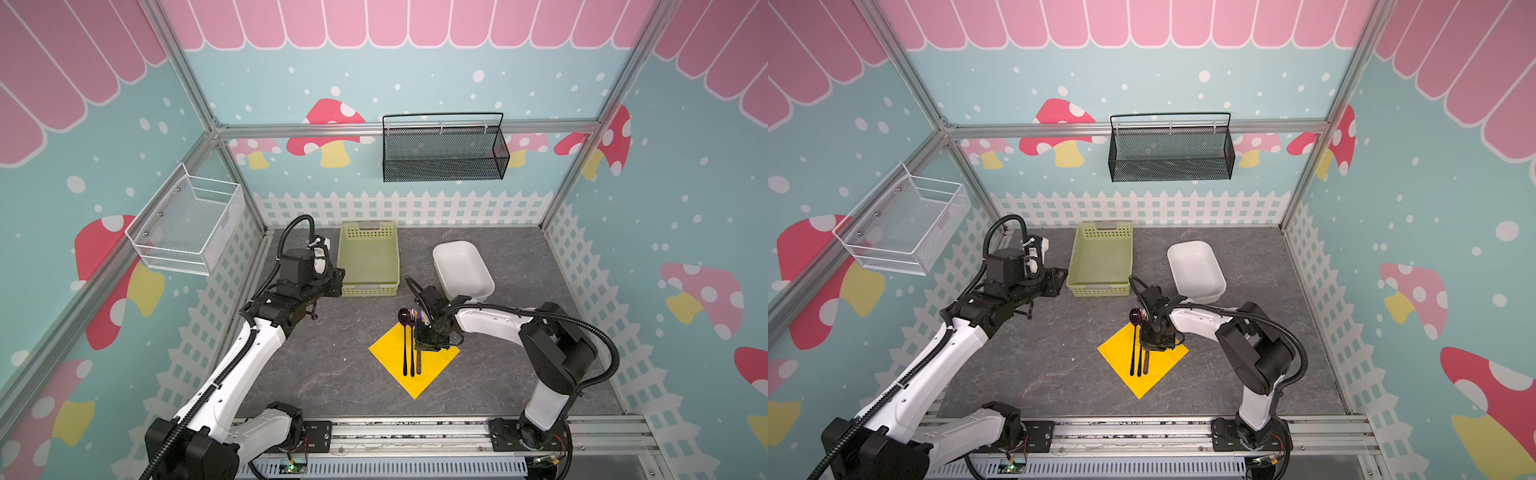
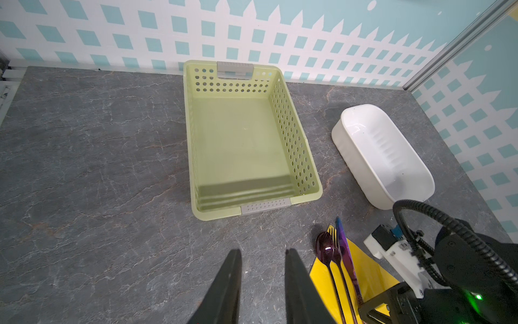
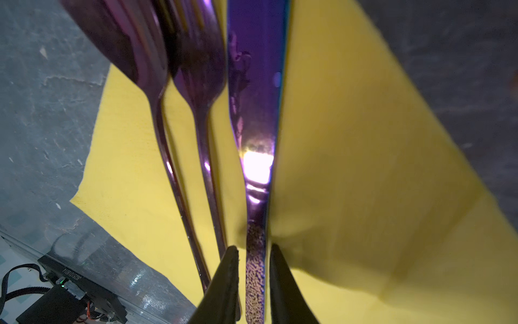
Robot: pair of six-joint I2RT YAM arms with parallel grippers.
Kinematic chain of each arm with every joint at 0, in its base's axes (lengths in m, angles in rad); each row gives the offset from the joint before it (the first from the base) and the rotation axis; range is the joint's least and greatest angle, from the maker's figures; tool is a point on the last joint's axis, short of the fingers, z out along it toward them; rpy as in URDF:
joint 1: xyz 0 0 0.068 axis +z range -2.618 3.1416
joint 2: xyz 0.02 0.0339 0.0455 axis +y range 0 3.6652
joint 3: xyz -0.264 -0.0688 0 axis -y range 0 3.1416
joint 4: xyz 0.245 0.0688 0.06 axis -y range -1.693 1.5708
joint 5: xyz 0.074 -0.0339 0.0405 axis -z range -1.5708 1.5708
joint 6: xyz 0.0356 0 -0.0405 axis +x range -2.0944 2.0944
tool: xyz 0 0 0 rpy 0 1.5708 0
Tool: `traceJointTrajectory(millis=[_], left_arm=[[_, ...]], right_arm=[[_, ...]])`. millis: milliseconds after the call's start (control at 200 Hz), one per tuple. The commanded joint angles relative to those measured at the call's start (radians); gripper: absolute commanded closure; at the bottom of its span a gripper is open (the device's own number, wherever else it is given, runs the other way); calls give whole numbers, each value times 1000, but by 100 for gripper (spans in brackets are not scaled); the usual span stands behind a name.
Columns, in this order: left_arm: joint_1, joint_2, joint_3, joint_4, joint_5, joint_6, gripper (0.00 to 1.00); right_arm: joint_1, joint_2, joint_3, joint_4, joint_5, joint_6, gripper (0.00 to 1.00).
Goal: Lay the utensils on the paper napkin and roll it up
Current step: 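Lower the upright knife beside the fork on the napkin with the right gripper, then open the right gripper to release the knife while the left gripper moves toward the napkin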
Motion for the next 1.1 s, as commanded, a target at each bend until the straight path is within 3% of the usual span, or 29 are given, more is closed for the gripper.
traceJointTrajectory(millis=[0,375,610,760,1091], left_arm=[[5,4,-6,4,7,-7,71],[4,41,-2,3,41,-9,72],[-20,131,16,-13,114,-25,78],[-80,228,58,-37,174,-89,85],[-254,398,32,10,150,-276,97]], right_arm=[[10,-34,-9,-26,25,19,76],[3,-124,5,-48,91,-13,76],[-43,-172,-18,29,36,-84,81],[-73,-167,-25,41,7,-133,89],[-191,-198,-153,177,-147,-192,97]])
